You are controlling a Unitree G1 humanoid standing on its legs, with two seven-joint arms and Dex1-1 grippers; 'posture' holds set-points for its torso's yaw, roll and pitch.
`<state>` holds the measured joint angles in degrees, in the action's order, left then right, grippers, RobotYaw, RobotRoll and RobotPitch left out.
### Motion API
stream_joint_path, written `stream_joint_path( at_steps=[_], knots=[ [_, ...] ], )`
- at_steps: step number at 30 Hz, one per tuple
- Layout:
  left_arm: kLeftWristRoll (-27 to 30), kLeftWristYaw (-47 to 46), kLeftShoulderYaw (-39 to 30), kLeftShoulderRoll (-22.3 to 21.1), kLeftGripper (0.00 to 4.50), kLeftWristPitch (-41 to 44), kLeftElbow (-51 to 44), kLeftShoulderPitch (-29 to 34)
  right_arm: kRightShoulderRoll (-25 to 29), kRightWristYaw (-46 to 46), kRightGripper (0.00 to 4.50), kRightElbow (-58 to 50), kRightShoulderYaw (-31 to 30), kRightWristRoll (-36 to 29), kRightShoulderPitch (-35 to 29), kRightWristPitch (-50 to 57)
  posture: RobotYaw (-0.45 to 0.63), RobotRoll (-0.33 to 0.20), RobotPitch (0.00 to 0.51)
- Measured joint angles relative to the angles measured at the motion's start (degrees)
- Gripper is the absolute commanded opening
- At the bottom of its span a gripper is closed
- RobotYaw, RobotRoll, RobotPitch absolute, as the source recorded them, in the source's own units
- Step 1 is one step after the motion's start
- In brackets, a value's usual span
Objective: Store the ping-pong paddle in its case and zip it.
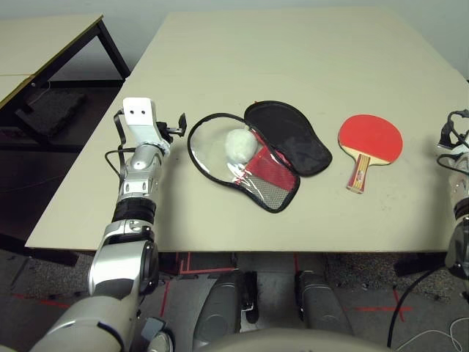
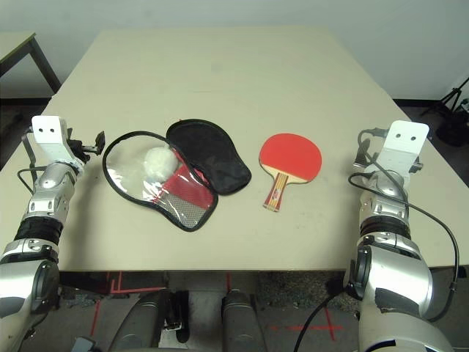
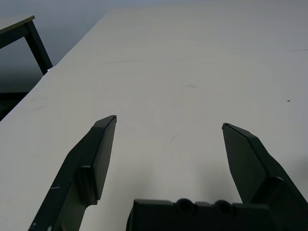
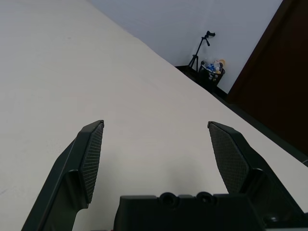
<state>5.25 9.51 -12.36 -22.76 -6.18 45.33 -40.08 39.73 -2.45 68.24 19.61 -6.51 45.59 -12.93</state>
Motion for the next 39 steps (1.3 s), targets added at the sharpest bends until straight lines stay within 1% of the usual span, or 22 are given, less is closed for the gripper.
stream_joint_path(
  at_steps=[1, 9, 12, 14, 16, 19, 21, 23, 26, 28, 31, 35, 39],
  knots=[
    [0.0, 0.0, 0.0, 0.0, 4.5, 0.0, 0.0, 0.0, -0.01, 0.0, 4.46, 0.0, 0.0, 0.0, 0.0, 0.0, 0.03, 0.0, 0.126],
    [-0.13, 1.26, 0.37, -0.14, 4.5, 0.03, 0.76, -2.19, 0.03, 0.69, 4.46, -1.44, 0.08, -0.42, -0.79, -0.79, 0.04, 0.0, 0.125],
    [0.06, 3.88, 0.52, -1.68, 4.5, 0.5, -0.32, -2.46, 0.75, 3.92, 4.46, -3.97, 0.03, -0.6, -0.67, 1.3, 0.03, 0.0, 0.128],
    [0.7, 6.99, 0.53, -3.37, 4.5, 1.74, -1.28, -3.0, 1.88, 8.77, 4.46, -6.62, -0.69, -0.74, -0.47, 5.77, 0.02, 0.0, 0.129],
    [1.93, 11.18, 0.61, -5.05, 4.5, 3.59, -2.8, -4.09, 2.77, 15.12, 4.46, -10.87, -2.13, -1.17, -0.36, 12.4, 0.01, 0.0, 0.127],
    [3.55, 18.34, 1.39, -7.49, 4.5, 6.44, -4.45, -6.4, 3.85, 23.15, 4.46, -20.64, -4.57, -2.74, -0.94, 25.35, 0.01, 0.0, 0.128],
    [4.21, 22.6, 2.04, -8.78, 4.5, 8.74, -4.89, -8.64, 4.69, 27.21, 4.46, -29.15, -6.01, -4.31, -1.76, 36.98, 0.01, 0.0, 0.129],
    [4.78, 26.52, 2.63, -9.53, 4.5, 11.2, -5.37, -10.79, 5.58, 29.37, 4.46, -37.94, -7.79, -5.45, -2.51, 50.06, 0.0, 0.0, 0.126],
    [5.94, 32.22, 4.61, -9.65, 4.5, 14.95, -7.6, -11.91, 5.52, 28.89, 4.46, -48.9, -8.78, -7.17, -3.25, 68.72, 0.0, 0.0, 0.124],
    [6.38, 35.32, 6.16, -8.99, 4.5, 16.99, -9.15, -12.11, 4.76, 27.74, 4.46, -54.06, -9.03, -7.93, -3.26, 77.73, 0.0, 0.0, 0.123],
    [7.14, 39.99, 8.65, -7.14, 4.5, 20.68, -12.27, -12.29, 2.25, 25.22, 4.46, -60.44, -9.18, -8.49, -3.18, 89.66, -0.01, 0.0, 0.119],
    [7.76, 43.64, 11.88, -4.81, 4.5, 23.41, -16.45, -12.53, -0.58, 22.4, 4.46, -64.99, -8.68, -8.65, -3.07, 98.14, -0.02, 0.0, 0.116],
    [7.8, 46.39, 16.14, -0.78, 4.5, 24.56, -19.99, -12.54, -3.27, 19.69, 4.46, -68.69, -7.17, -8.08, -3.06, 103.26, -0.02, 0.0, 0.116]
  ],
)
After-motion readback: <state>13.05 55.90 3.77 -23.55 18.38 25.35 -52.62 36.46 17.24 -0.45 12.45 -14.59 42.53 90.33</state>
